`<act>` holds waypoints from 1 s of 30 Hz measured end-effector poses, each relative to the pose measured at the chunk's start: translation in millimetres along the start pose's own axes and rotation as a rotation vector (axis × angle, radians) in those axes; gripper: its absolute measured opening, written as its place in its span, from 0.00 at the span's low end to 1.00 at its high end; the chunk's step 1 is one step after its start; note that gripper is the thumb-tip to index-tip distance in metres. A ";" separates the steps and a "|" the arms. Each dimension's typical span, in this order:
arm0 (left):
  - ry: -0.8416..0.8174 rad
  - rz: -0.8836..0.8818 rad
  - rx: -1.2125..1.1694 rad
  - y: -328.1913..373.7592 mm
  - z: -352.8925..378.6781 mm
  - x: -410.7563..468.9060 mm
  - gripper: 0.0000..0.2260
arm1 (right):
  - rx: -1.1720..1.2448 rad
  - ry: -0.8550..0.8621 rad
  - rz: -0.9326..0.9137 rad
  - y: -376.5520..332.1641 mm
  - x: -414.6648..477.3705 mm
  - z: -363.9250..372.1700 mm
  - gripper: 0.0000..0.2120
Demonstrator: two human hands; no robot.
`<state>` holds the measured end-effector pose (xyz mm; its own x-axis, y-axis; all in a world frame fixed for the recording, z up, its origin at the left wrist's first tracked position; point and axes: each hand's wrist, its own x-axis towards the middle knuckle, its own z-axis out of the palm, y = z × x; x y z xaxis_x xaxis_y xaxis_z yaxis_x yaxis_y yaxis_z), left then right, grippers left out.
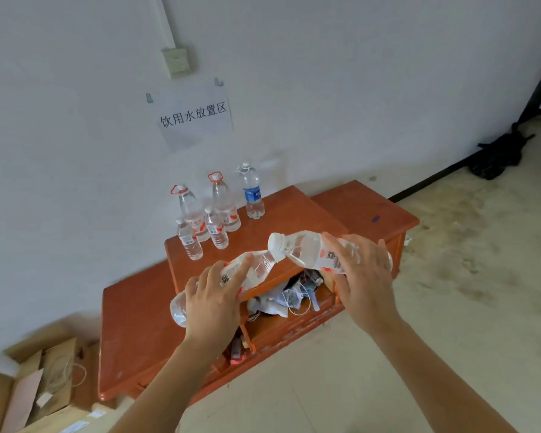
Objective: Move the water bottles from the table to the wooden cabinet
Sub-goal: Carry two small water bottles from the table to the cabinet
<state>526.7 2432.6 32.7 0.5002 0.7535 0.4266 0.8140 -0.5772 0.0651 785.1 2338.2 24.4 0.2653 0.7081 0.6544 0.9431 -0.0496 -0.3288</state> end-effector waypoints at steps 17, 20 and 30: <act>-0.071 -0.284 -0.354 -123.6 160.9 230.6 0.49 | 0.131 -0.203 0.028 56.9 235.8 248.4 0.40; -0.096 -0.347 -0.455 -140.5 191.2 265.1 0.49 | 0.182 -0.186 0.056 65.5 259.4 287.8 0.38; -0.183 -0.776 -0.644 -156.1 317.4 316.0 0.36 | 0.384 -0.406 0.418 123.7 265.7 424.9 0.37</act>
<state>651.4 2860.7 -129.0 -0.0159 0.9967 -0.0800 0.6462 0.0713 0.7599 887.1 2819.5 -131.8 0.4240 0.8949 0.1389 0.6211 -0.1757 -0.7638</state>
